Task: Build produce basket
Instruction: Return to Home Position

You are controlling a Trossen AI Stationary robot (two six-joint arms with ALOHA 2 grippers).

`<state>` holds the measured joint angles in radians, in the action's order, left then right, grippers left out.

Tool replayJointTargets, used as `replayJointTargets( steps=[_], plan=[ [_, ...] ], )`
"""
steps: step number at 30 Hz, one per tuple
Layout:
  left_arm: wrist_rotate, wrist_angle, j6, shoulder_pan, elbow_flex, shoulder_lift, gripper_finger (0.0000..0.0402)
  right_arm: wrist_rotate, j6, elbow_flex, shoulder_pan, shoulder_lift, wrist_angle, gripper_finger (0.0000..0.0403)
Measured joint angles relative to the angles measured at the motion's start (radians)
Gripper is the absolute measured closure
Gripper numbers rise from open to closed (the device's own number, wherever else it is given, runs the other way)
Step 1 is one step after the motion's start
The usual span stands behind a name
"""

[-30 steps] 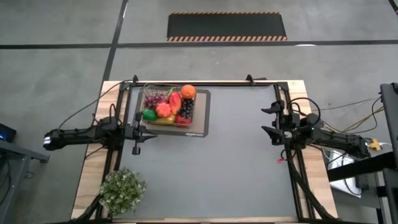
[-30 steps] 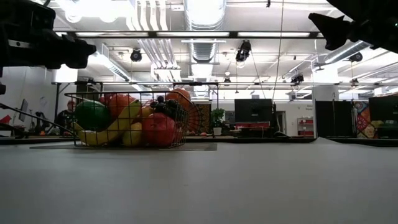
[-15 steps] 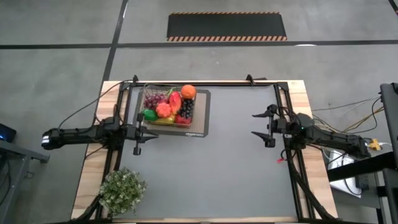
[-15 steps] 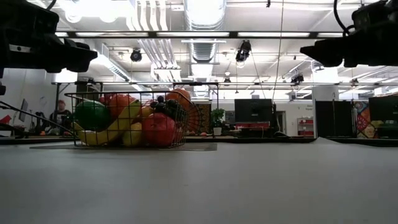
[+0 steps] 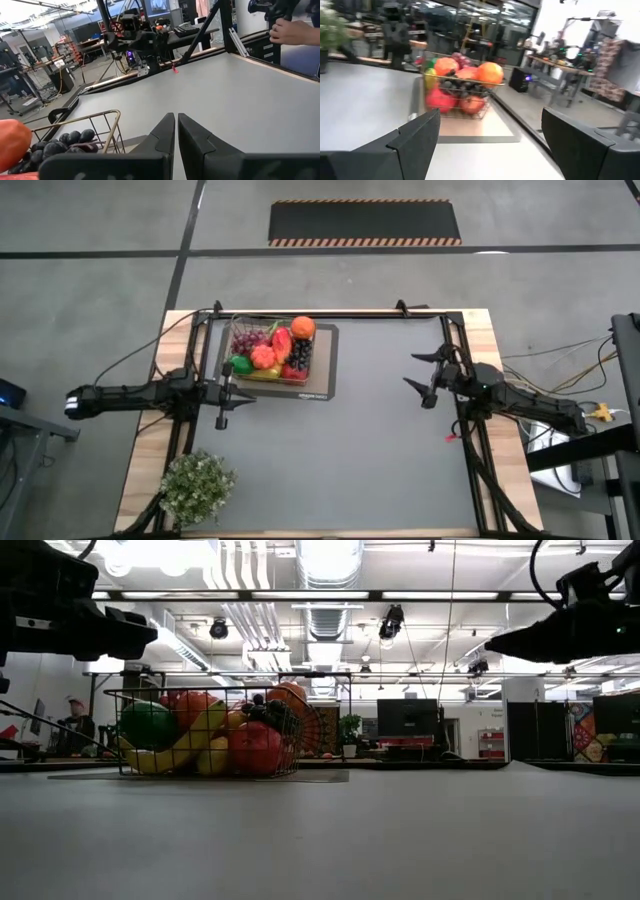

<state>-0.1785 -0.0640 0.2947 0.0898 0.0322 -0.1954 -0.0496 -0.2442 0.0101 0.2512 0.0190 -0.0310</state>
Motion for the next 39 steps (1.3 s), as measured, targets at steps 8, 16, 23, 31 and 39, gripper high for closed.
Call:
replayJointTargets(
  steps=[8,16,23,31,39],
  plan=[
    [0.0,-0.004,0.0,0.0,0.0,0.001,0.0398,-0.056,-0.018,0.0,0.0,0.024,-0.024,0.0074],
    [0.0,-0.004,0.0,0.0,0.0,-0.006,0.0398,-0.056,-0.018,0.0,0.0,0.025,-0.024,0.0074],
    [0.0,-0.003,0.0,0.0,0.0,-0.013,0.0398,-0.056,-0.018,0.0,0.0,0.029,-0.025,0.0074],
    [0.0,-0.003,0.0,0.0,0.0,-0.013,0.0398,-0.056,-0.018,0.0,0.0,0.029,-0.025,0.0074],
    [0.0,-0.003,0.0,0.0,0.0,-0.013,0.0398,-0.056,-0.018,0.0,0.0,0.029,-0.025,0.0074]
  ],
)
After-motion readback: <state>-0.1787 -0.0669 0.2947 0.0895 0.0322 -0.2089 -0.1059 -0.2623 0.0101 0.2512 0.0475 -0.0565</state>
